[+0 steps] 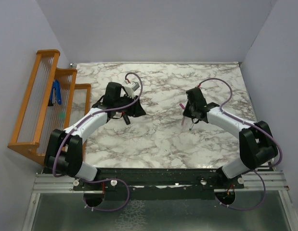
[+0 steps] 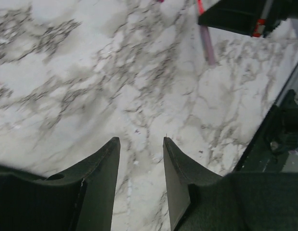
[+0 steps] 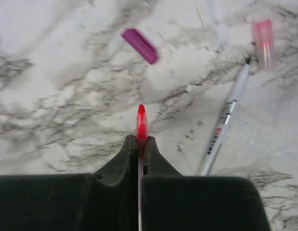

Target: Insert the pens into the pen caps

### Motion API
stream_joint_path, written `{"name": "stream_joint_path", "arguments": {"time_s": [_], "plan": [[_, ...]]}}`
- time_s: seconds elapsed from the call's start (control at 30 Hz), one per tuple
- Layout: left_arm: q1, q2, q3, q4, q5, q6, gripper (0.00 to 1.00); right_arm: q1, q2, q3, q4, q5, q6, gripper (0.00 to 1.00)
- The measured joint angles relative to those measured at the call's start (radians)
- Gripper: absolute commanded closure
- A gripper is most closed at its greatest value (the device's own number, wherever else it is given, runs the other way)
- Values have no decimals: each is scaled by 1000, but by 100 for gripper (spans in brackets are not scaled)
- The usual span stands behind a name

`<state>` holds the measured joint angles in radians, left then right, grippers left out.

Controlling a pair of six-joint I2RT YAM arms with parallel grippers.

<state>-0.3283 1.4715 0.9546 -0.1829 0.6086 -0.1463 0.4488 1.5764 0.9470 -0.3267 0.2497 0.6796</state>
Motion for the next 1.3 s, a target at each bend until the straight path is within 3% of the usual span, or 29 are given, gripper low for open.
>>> {"name": "stream_joint_path", "arguments": {"time_s": [0.17, 0.4, 0.67, 1.3], "plan": [[-85, -20, -38, 182, 105, -103, 58, 0, -115, 5, 109, -57, -32, 100], [-167, 10, -58, 360, 131, -222, 56, 10, -173, 25, 177, -103, -45, 100], [-272, 167, 65, 410, 119, -257, 56, 24, -220, 25, 205, -123, -45, 100], [-320, 339, 239, 450, 87, -307, 55, 29, -265, 18, 208, -138, -45, 100]]}}
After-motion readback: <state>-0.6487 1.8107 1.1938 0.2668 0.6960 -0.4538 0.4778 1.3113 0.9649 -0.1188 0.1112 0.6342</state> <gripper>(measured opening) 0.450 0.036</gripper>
